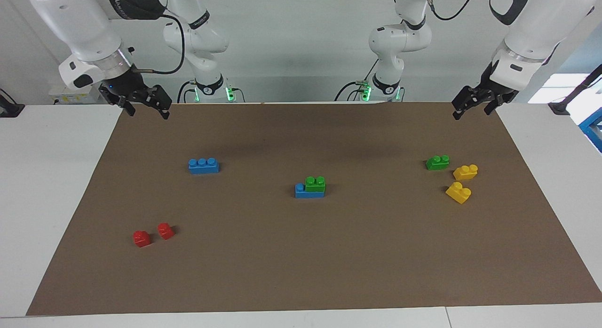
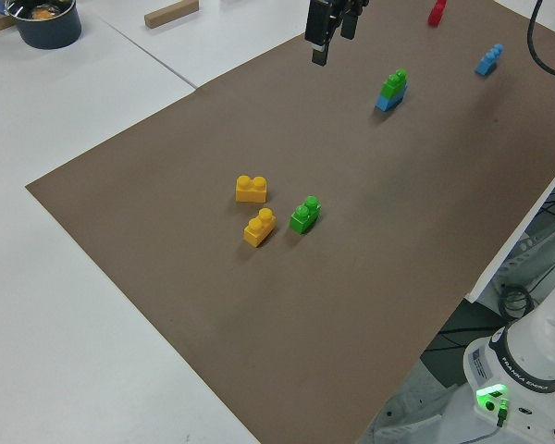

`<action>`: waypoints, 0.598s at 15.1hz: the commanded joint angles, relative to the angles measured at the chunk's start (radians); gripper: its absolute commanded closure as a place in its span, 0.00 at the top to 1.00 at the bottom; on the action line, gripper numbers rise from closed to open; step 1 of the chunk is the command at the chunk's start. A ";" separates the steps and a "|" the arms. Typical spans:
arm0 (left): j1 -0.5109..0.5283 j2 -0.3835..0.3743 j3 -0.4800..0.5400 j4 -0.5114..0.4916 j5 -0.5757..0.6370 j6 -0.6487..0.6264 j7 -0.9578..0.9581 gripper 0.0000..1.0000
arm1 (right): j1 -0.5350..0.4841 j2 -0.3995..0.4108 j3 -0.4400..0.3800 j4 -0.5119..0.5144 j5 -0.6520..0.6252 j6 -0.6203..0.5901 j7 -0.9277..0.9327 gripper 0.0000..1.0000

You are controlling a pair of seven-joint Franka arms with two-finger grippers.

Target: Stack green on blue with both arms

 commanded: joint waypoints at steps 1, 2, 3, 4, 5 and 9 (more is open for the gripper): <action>0.026 0.023 -0.017 0.044 -0.011 -0.042 0.018 1.00 | -0.012 -0.021 0.004 -0.024 -0.008 0.040 -0.020 1.00; 0.026 0.023 -0.017 0.044 -0.013 -0.046 0.018 1.00 | -0.015 -0.021 0.002 -0.023 -0.010 0.037 -0.021 1.00; 0.026 0.022 -0.017 0.044 -0.013 -0.045 0.019 1.00 | -0.017 -0.021 -0.001 -0.023 -0.013 0.036 -0.023 1.00; 0.023 0.020 -0.017 0.044 -0.013 -0.042 0.019 1.00 | -0.017 -0.021 -0.004 -0.023 -0.014 0.036 -0.023 1.00; 0.021 0.019 -0.017 0.044 -0.013 -0.040 0.019 1.00 | -0.017 -0.022 -0.007 -0.021 -0.014 0.036 -0.021 1.00; 0.018 0.014 -0.014 0.044 -0.016 -0.037 0.021 1.00 | -0.015 -0.015 -0.005 0.021 -0.016 0.036 -0.012 1.00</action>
